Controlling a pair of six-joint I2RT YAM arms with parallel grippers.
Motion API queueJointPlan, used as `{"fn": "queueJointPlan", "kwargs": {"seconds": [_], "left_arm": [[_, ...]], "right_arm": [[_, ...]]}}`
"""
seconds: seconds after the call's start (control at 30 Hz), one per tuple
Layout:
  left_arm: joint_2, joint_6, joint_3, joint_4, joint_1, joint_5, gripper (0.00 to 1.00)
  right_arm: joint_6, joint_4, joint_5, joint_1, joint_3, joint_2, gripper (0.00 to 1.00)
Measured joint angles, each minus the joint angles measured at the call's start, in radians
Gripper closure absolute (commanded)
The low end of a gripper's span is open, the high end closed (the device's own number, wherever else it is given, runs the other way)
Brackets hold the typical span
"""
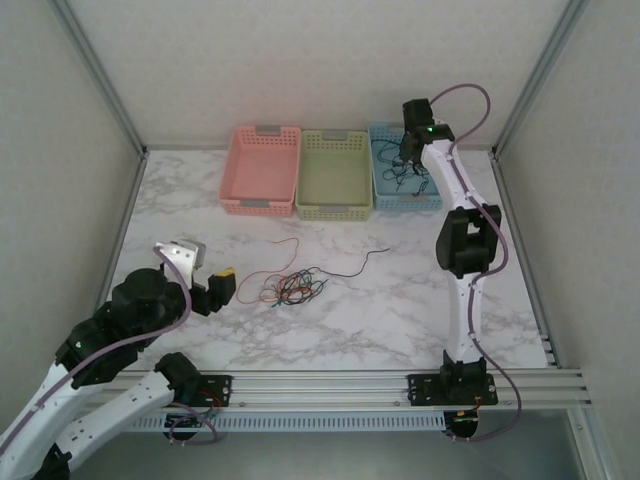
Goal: Untangle the cables
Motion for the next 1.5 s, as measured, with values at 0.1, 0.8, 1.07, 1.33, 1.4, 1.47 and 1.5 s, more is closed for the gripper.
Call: {"fn": "queueJointPlan", "kwargs": {"seconds": [0.1,0.8,1.07,1.33,1.4,1.47,1.5], "left_arm": [[0.031,-0.059,-0.011,0.0,0.0,-0.005,0.22],[0.218,-0.392,-0.279,0.231,0.0,0.037,0.24],[0.251,-0.521,-0.441,0.341,0.026,0.053,0.24],[0.178,-0.56,-0.461,0.341,0.052,0.064,0.24],[0.174,-0.56,-0.461,0.341,0.053,0.065,0.24],[0.166,-0.56,-0.464,0.34,0.055,0.068,0.25],[0.161,-0.56,-0.465,0.339,0.057,0.07,0.25]], "right_arm": [[0.0,-0.005,-0.033,0.0,-0.005,-0.005,0.43],[-0.169,0.366,-0.405,0.418,-1.051,-0.869,0.52],[-0.479,0.489,-0.587,0.577,-1.198,-0.808,0.39],[-0.689,0.496,-0.614,0.584,-1.138,-0.629,0.36],[-0.72,0.474,-0.62,0.585,-1.112,-0.603,0.36],[-0.747,0.456,-0.626,0.585,-1.083,-0.58,0.37],[-0.758,0.451,-0.626,0.585,-1.074,-0.573,0.37]]}}
